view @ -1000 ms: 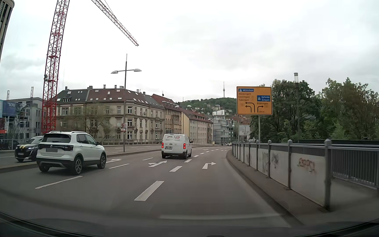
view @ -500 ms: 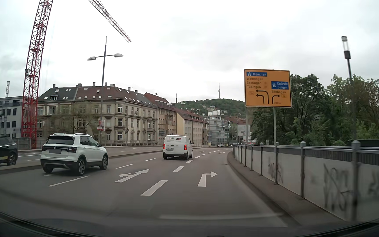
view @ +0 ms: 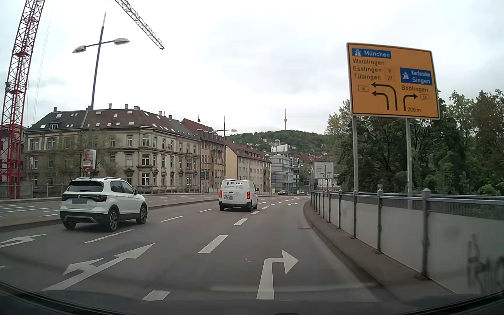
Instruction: Follow the waypoints while adhering to traffic rules and regulations
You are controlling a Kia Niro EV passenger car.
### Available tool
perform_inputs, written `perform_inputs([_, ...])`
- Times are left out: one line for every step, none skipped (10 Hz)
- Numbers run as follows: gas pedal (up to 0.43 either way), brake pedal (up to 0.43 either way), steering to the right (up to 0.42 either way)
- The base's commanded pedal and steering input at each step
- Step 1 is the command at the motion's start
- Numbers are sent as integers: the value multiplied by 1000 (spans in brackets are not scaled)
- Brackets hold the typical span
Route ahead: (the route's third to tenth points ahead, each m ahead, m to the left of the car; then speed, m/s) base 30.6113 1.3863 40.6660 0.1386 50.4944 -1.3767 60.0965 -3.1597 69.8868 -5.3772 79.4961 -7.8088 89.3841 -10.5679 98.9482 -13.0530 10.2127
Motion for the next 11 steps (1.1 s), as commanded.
perform_inputs([39, 0, 16])
perform_inputs([39, 0, 17])
perform_inputs([39, 0, 16])
perform_inputs([39, 0, 16])
perform_inputs([39, 0, 16])
perform_inputs([39, 0, 19])
perform_inputs([39, 0, 20])
perform_inputs([39, 0, 20])
perform_inputs([39, 0, 20])
perform_inputs([39, 0, 20])
perform_inputs([39, 0, 20])
